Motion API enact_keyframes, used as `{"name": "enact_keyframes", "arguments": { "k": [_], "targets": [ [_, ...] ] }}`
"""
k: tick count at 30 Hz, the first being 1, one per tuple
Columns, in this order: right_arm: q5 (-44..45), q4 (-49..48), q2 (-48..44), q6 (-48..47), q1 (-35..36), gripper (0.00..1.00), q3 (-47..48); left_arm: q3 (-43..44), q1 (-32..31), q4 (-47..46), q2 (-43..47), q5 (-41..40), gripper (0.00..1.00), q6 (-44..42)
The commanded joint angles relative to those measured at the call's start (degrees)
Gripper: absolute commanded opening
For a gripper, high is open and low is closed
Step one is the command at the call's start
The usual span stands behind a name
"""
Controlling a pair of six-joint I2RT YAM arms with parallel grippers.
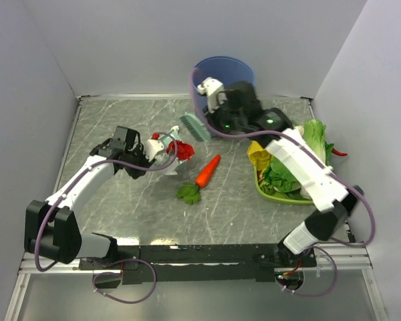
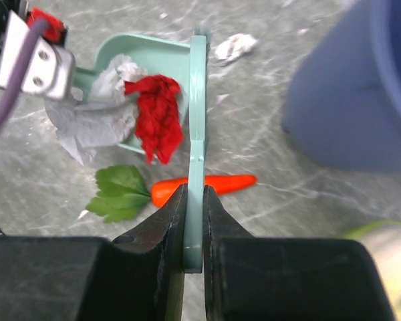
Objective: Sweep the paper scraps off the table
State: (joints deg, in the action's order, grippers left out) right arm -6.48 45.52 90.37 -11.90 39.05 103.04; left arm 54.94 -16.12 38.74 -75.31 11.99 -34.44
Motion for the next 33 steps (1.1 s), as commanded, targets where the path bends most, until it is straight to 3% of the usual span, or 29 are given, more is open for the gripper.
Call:
{"name": "enact_keyframes", "arguments": {
  "k": [1, 6, 14, 22, 27, 33],
  "targets": [
    [1.1, -0.3, -10.4, -5.8, -2.9, 0.00, -0.8, 8.3, -0.2, 3.3, -2.7, 2.2, 0.01, -1.2],
    [3.1, 2.1, -21.8, -11.4, -5.2, 0.00, -5.3, 16.2, -0.2, 7.1, -6.2, 2.7, 0.01, 0.9],
    [-2.2, 5.3, -36.7, -10.8, -7.5, 0.00, -21.0, 28.8, 0.7, 14.4, -8.1, 1.2, 0.01, 8.8],
    [-8.5, 2.0, -39.9, -0.8, -8.2, 0.00, -33.6, 45.2, 0.7, 21.4, -12.8, -2.3, 0.01, 12.9],
    [-11.8, 3.7, -35.8, 0.8, -11.1, 0.00, -33.4, 60.2, 0.7, 23.0, -21.3, -1.6, 0.01, 13.3],
    [-13.9, 8.0, -29.9, -0.6, -16.6, 0.00, -31.0, 70.7, 0.7, 18.7, -29.1, -3.9, 0.01, 12.5]
  ]
}}
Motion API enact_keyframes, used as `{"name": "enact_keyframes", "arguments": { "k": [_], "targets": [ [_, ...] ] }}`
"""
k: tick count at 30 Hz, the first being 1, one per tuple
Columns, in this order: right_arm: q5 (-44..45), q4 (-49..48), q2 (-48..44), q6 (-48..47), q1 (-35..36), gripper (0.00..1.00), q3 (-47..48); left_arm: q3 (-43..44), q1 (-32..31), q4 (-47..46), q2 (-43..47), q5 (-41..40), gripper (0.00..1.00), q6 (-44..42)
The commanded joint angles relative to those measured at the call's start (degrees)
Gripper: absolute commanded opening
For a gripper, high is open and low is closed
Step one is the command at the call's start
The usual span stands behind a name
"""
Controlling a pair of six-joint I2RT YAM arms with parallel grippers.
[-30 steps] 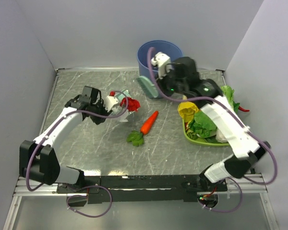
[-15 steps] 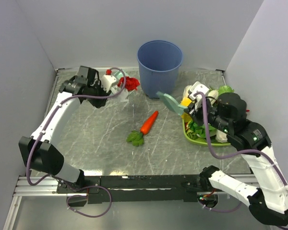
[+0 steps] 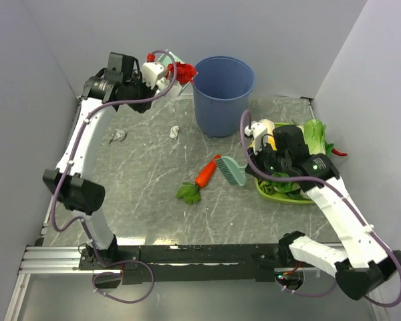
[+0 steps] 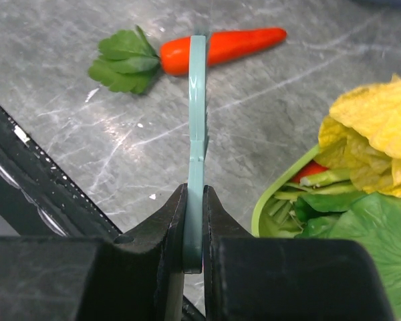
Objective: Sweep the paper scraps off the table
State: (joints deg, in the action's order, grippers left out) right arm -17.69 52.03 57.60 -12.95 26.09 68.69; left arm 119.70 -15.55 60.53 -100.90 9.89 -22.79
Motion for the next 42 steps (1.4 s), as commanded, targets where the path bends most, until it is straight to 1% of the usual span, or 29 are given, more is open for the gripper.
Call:
{"name": "enact_keyframes", "arguments": {
  "k": [1, 2, 5, 6, 8, 9, 10, 11, 13, 14, 17, 20, 22, 23, 28, 33, 38, 42],
  "targets": [
    [-2.3, 1.7, 3.6, 0.4, -4.3, 0.00, 3.6, 6.2, 0.1, -4.0, -3.9, -2.2, 0.01, 1.2],
    [-2.0, 1.8, 3.8, -0.3, -4.2, 0.00, 3.8, 5.7, 0.1, -7.2, -4.1, -2.9, 0.01, 1.6],
    [-2.0, 0.8, 3.0, 0.8, -4.3, 0.00, 2.7, 4.8, -0.2, -12.0, -4.7, -5.0, 0.01, 3.4],
    [-1.8, 0.3, 2.0, 1.7, -4.4, 0.00, 2.1, 5.5, -0.4, -12.1, -6.0, -6.8, 0.01, 3.6],
    [-4.6, 0.1, 1.9, 3.6, -4.6, 0.00, 2.0, 8.3, -1.5, -11.1, -7.9, -7.9, 0.01, 3.0],
    [-6.2, -0.4, 2.1, 4.0, -4.6, 0.00, 0.8, 8.2, -1.8, -11.7, -8.5, -8.2, 0.01, 2.8],
    [-10.5, -1.7, 2.3, 4.5, -4.6, 0.00, -0.1, 7.8, -1.9, -12.4, -8.6, -8.2, 0.01, 2.8],
    [-12.3, -2.5, 2.8, 5.2, -4.6, 0.00, -1.1, 8.4, -1.9, -12.9, -9.0, -8.0, 0.01, 3.2],
    [-13.9, -4.6, 3.7, 6.0, -4.6, 0.00, -3.3, 10.6, -2.0, -12.3, -11.1, -7.6, 0.01, 3.4],
    [-13.4, -4.7, 3.9, 6.9, -4.6, 0.00, -3.6, 13.5, -2.2, -11.9, -12.1, -7.7, 0.01, 3.7],
    [-12.9, -4.4, 4.5, 6.1, -4.6, 0.00, -3.6, 18.0, -3.2, -11.6, -15.1, -8.7, 0.01, 3.8],
    [-11.5, -4.7, 4.1, 6.1, -4.6, 0.00, -4.3, 18.0, -4.2, -15.3, -15.7, -9.8, 0.01, 4.5],
    [-11.5, -4.1, 3.4, 6.1, -4.6, 0.00, -4.6, 20.7, -4.7, -16.1, -17.3, -9.7, 0.01, 5.2],
    [-11.5, -3.9, 3.1, 6.0, -4.7, 0.00, -4.6, 21.5, -4.8, -16.2, -18.1, -11.9, 0.01, 5.5],
    [-11.0, -3.3, 1.3, 6.1, -5.8, 0.00, -5.5, 23.9, -5.3, -18.5, -21.3, -14.5, 0.01, 5.2],
    [-12.2, -4.2, 0.6, 7.6, -8.2, 0.00, -6.5, 25.0, -6.5, -21.9, -23.9, -17.6, 0.01, 3.9],
    [-14.6, -4.7, 0.6, 9.8, -10.4, 0.00, -7.2, 28.1, -6.6, -25.3, -26.4, -19.3, 0.01, 5.2],
    [-15.0, -4.9, 0.5, 10.3, -11.0, 0.00, -7.8, 28.8, -6.9, -30.1, -27.4, -21.7, 0.01, 3.6]
  ]
}}
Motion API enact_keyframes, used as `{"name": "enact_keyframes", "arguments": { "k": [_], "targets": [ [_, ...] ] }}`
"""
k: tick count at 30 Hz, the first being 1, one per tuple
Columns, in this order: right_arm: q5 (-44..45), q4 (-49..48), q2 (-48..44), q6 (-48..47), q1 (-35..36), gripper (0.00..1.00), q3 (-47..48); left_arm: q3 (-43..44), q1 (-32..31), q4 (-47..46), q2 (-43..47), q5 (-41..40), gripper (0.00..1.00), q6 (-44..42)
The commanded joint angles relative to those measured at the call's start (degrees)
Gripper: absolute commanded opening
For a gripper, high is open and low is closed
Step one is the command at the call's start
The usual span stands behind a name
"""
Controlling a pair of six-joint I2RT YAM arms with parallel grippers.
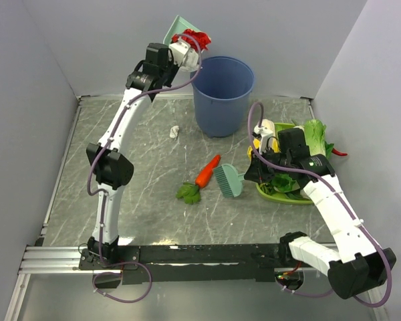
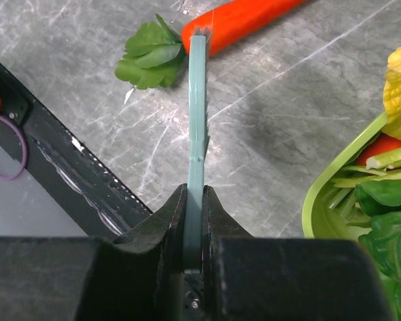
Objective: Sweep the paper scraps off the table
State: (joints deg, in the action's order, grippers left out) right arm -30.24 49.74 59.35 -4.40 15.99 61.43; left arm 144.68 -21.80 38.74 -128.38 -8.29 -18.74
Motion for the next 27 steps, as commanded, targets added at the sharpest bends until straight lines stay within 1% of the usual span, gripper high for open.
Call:
{"name": "enact_keyframes", "arguments": {
  "k": [1, 3, 6, 9, 10, 12, 13, 14, 15, 18, 23, 25, 27],
  "targets": [
    [-2.5, -2.8, -1.3, 1.9, -1.0, 0.00, -0.6, 3.8, -0.7, -9.2, 0.1, -3.8, 0.01, -1.1],
    [-2.8, -2.9, -1.2, 1.9, -1.1, 0.00, -0.9, 3.8, -1.0, -10.5, -0.1, -4.1, 0.01, -1.6],
    [-3.4, -3.1, -0.8, 2.4, -1.3, 0.00, -0.8, 2.4, -2.7, -13.8, -0.2, -5.8, 0.01, -5.4],
    [-3.5, -2.8, -0.4, 2.5, -1.3, 0.00, -0.1, 2.8, -5.3, -17.2, -1.7, -10.2, 0.01, -12.9],
    [-3.4, -2.9, -0.2, 2.4, -1.3, 0.00, 0.3, 3.0, -6.1, -18.0, -2.0, -11.2, 0.01, -17.6],
    [-3.4, -2.8, -0.2, 2.3, -1.5, 0.00, 0.5, 2.5, -8.2, -21.7, -2.9, -13.9, 0.01, -22.7],
    [-3.3, -2.8, -0.1, 2.3, -1.5, 0.00, 0.5, 2.4, -8.7, -23.0, -3.6, -14.8, 0.01, -27.9],
    [-3.4, -2.8, -0.2, 2.3, -1.6, 0.00, 0.5, 2.4, -9.2, -25.4, -4.1, -16.6, 0.01, -30.5],
    [-3.3, -2.8, -0.1, 2.3, -1.7, 0.00, 0.5, 2.6, -10.0, -26.5, -4.5, -17.3, 0.01, -35.1],
    [-3.4, -2.6, -0.4, 2.2, -1.9, 0.00, 0.7, 2.8, -10.5, -28.7, -5.9, -19.2, 0.01, -42.3],
    [-3.4, -2.5, -1.2, 2.4, -3.1, 0.00, 0.6, 0.7, -9.9, -27.3, -5.3, -21.0, 0.01, -47.3],
    [-3.5, -2.4, -1.3, 2.6, -3.4, 0.00, 0.5, -1.2, -9.8, -29.8, -4.1, -21.4, 0.01, -51.1],
    [-3.8, -2.4, -1.3, 2.8, -3.8, 0.00, 0.4, -1.1, -9.5, -31.9, -3.5, -21.1, 0.01, -54.7]
  ]
}}
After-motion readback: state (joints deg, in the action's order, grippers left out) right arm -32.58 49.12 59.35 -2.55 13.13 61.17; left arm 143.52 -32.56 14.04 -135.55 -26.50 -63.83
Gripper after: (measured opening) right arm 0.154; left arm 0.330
